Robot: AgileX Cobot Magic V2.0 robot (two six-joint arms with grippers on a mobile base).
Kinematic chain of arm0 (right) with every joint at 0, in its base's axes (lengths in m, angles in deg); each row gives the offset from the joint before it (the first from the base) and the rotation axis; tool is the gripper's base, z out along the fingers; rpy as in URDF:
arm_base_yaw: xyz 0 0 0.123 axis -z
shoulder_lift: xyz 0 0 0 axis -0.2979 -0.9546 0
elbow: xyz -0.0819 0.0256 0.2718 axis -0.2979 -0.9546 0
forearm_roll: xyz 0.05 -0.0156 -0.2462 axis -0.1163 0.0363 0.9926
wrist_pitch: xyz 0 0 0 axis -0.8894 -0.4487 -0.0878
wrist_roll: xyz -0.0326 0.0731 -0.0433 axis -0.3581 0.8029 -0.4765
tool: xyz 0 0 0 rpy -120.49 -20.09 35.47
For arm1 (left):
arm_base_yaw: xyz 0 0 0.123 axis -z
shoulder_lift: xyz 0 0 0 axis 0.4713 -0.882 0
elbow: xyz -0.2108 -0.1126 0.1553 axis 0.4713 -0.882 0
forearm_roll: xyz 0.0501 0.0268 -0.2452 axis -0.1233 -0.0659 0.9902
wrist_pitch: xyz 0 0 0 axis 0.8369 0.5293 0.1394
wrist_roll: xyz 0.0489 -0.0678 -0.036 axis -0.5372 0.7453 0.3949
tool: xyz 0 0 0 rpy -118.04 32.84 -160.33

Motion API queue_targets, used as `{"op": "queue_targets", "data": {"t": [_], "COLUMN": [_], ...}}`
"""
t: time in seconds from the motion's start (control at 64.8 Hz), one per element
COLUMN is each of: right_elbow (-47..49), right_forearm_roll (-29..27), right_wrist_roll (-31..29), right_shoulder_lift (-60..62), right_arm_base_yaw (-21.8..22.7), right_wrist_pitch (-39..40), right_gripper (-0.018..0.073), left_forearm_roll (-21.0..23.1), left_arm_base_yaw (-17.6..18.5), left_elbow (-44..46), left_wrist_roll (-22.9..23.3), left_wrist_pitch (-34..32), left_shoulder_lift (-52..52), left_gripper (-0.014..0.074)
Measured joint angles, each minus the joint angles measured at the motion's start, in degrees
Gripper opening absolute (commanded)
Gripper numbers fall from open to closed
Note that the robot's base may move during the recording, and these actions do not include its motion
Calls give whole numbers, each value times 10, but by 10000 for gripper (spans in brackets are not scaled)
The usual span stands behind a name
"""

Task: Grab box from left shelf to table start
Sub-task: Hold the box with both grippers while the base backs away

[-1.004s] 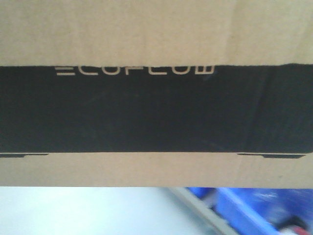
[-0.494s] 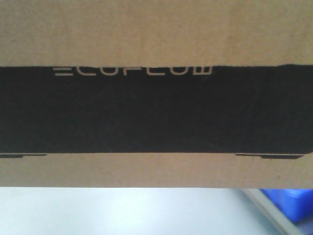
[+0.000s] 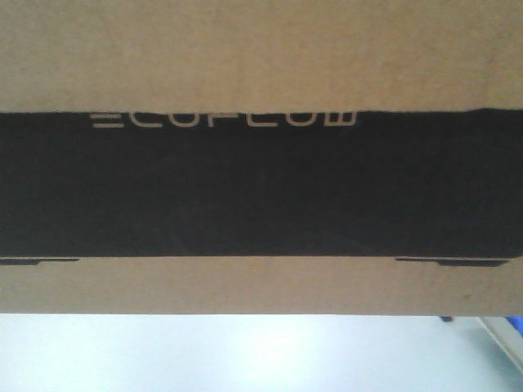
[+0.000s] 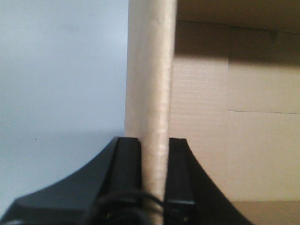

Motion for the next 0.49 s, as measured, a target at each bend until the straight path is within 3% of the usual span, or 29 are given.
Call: {"op": "queue_targets", "data": {"t": [0.494], "right_elbow": [0], "right_forearm_roll": [0], "right_wrist_roll": [0], "right_shoulder_lift": [0], "right_arm_base_yaw": [0], "right_wrist_pitch": [-1], "right_gripper": [56], "left_forearm_roll": [3], "left_arm_base_yaw": [0], "left_elbow": [0], "left_wrist_roll": [0], "left_wrist_pitch": [1], "left_shoulder_lift": [0], "left_gripper": [-102]}}
